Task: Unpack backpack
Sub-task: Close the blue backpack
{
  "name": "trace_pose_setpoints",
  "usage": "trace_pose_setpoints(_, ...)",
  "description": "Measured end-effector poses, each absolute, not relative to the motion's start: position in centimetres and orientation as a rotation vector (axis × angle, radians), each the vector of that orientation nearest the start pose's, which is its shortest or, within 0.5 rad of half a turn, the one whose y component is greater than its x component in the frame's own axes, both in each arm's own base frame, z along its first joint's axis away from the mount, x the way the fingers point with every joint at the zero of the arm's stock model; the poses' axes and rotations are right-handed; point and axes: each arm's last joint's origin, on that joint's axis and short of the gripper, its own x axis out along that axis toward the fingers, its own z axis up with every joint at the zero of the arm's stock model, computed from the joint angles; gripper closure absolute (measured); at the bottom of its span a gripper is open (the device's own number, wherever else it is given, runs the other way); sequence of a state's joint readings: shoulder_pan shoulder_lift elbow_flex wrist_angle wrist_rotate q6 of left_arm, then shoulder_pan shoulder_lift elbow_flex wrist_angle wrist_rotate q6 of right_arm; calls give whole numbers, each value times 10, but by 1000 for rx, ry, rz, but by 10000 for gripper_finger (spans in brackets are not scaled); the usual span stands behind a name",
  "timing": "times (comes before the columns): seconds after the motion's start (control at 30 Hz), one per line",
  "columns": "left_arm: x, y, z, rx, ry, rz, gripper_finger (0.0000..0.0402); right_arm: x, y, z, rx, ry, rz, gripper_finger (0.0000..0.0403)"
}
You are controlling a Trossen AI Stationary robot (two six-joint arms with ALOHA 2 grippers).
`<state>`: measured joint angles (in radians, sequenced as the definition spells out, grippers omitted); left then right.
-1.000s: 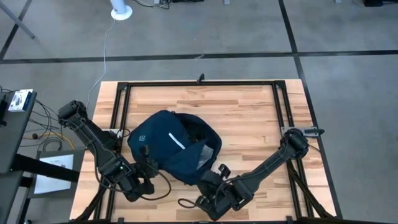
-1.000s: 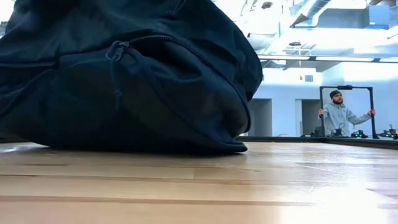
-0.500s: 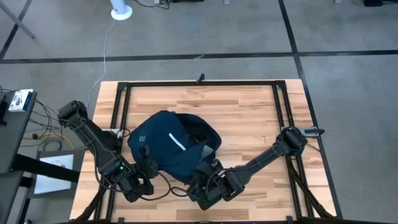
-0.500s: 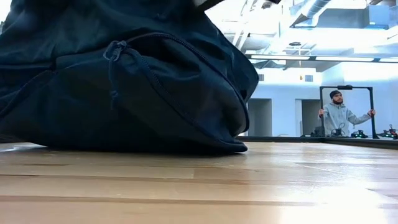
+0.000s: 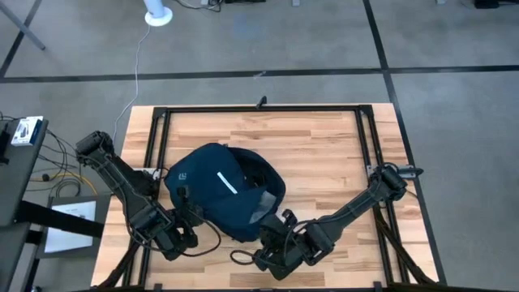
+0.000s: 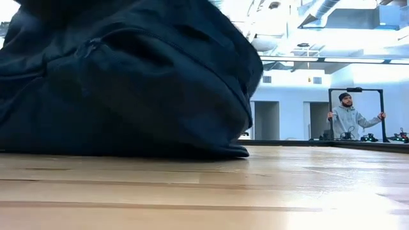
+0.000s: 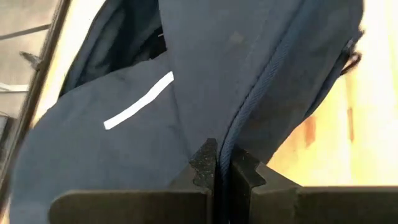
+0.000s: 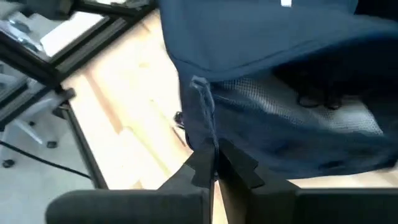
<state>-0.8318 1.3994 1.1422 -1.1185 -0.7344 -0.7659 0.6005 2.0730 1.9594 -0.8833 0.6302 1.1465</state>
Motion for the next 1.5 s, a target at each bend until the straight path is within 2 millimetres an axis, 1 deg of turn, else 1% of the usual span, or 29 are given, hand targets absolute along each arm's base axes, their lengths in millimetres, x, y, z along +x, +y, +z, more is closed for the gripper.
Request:
trace_pose_setpoints(0.17,177,-166,271,281,922,284,402,365,233,296,467,715,-506,401)
trace_pose_setpoints(0.27,174,-166,272,291,925,283,402,352,226,290,421,797,-616,402)
trace_pose_setpoints(0.37,171,-166,272,301,930,283,401,343,217,286,412,840,-733,402)
trace_pose_setpoints(0.43,170,-166,272,299,935,285,401,345,218,287,420,830,-715,402)
trace_pose_setpoints(0.53,170,-168,272,286,927,270,401,351,224,293,410,798,-609,402)
trace_pose_setpoints(0.6,176,-172,273,255,893,238,401,356,225,297,414,770,-555,403)
trace_pose_setpoints(0.67,182,-179,275,235,863,159,394,360,223,299,417,755,-540,403)
trace_pose_setpoints(0.8,187,-193,283,284,789,8,357,365,218,298,421,743,-555,403)
trace_pose_setpoints(0.87,187,-195,285,315,778,-18,331,366,217,299,430,737,-557,403)
trace_pose_setpoints(0.97,187,-194,284,317,783,-13,285,366,217,299,437,732,-554,403)
trace_pose_setpoints(1.03,186,-193,284,295,793,4,251,368,218,299,435,726,-542,403)
trace_pose_setpoints(1.13,186,-193,284,212,788,37,203,369,220,300,419,751,-485,403)
trace_pose_setpoints(1.23,191,-201,289,92,715,22,167,370,223,300,384,797,-406,403)
trace_pose_setpoints(1.3,198,-208,294,21,638,-11,151,369,226,300,357,838,-348,403)
trace_pose_setpoints(1.37,208,-217,297,-11,560,-48,143,367,230,299,328,884,-283,403)
trace_pose_setpoints(1.43,220,-226,295,-16,496,-75,142,364,234,298,290,925,-218,403)
trace_pose_setpoints(1.5,236,-236,289,-25,431,-88,144,362,238,298,254,944,-178,403)
